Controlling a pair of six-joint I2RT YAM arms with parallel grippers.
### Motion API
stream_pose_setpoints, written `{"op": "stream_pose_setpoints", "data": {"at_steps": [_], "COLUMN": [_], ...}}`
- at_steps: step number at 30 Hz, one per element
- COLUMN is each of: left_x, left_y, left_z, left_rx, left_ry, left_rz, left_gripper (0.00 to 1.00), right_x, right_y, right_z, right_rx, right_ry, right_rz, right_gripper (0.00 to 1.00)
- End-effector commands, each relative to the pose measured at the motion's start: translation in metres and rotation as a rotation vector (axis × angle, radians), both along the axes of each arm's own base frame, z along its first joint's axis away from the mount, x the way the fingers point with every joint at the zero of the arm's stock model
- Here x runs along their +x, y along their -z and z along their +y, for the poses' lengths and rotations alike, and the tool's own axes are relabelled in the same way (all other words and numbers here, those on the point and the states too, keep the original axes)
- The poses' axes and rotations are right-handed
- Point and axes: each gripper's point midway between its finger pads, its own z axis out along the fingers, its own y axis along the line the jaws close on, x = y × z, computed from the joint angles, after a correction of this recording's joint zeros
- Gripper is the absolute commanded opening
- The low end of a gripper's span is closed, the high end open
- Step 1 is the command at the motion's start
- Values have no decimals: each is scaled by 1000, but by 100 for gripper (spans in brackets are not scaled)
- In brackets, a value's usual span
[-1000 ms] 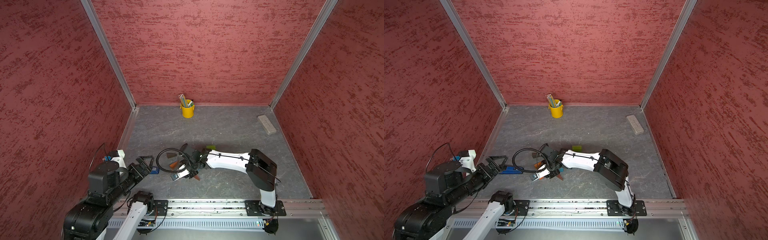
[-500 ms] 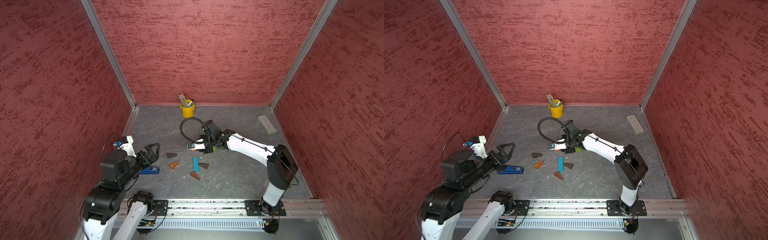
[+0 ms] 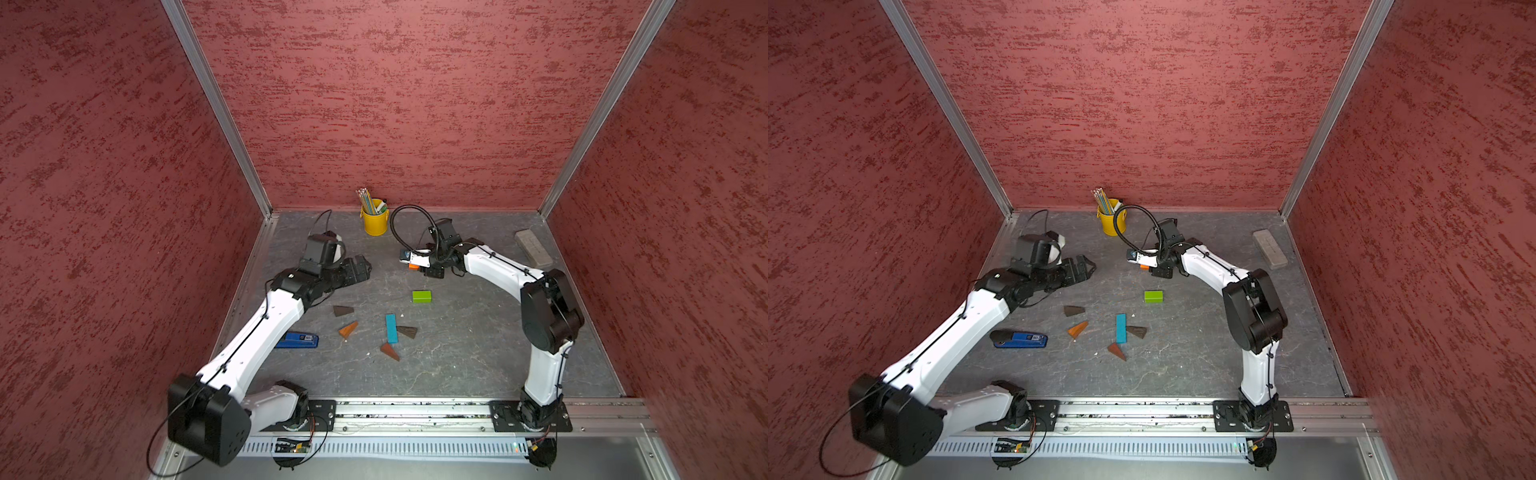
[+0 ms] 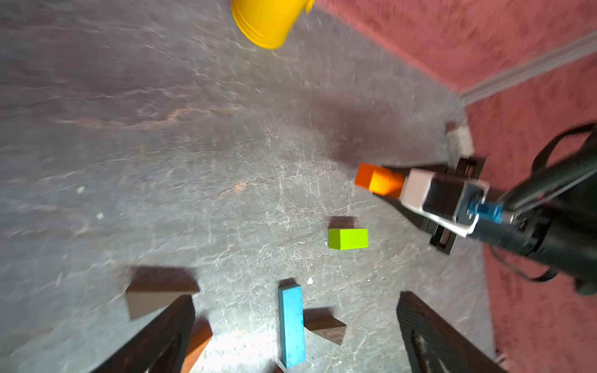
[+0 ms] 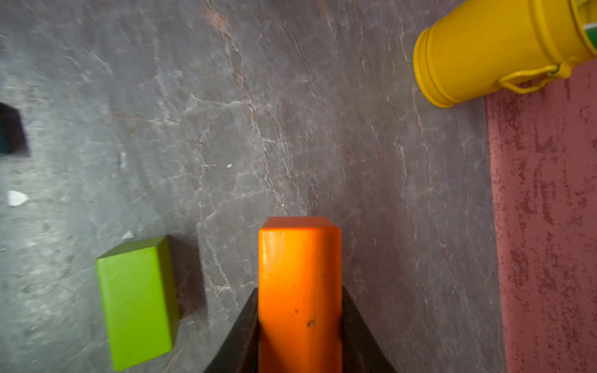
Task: Assemble a small pinwheel with building blocks
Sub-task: Place the building block at the center of the board.
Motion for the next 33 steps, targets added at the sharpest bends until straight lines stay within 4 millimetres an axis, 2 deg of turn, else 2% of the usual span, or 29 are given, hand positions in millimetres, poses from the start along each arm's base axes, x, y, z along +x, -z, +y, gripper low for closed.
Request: {"op": "stream_pose_setpoints", "data": {"at_steps": [1, 6, 10, 17, 24, 29, 33], "left_x": [10, 14, 15, 27, 35, 32, 26], "left_y": [10, 38, 50, 54, 74, 85, 91], "left_z": [-6, -14, -31, -56, -75, -81, -80], "left_rx": [32, 17, -69, -148, -172, -184, -184], "left_ry": [22, 40, 93, 157, 177, 181, 183], "left_rz": [-18, 38, 50, 33, 86, 107, 114], "left_gripper": [100, 100, 100, 95, 88, 85, 85], "right_x": [14, 13, 8, 2, -5, -12, -15], "right_y": [9, 33, 48, 59, 69, 69, 71], "right_z": [-9, -24, -29, -29, -34, -32, -32], "right_rx": [-45, -41, -65, -69, -84, -68, -52], "right_ry": [19, 16, 3, -2, 7, -4, 0], "right_rz": [1, 45, 79, 125, 143, 168, 169], "right_gripper": [20, 20, 21, 21, 22, 23, 31]}}
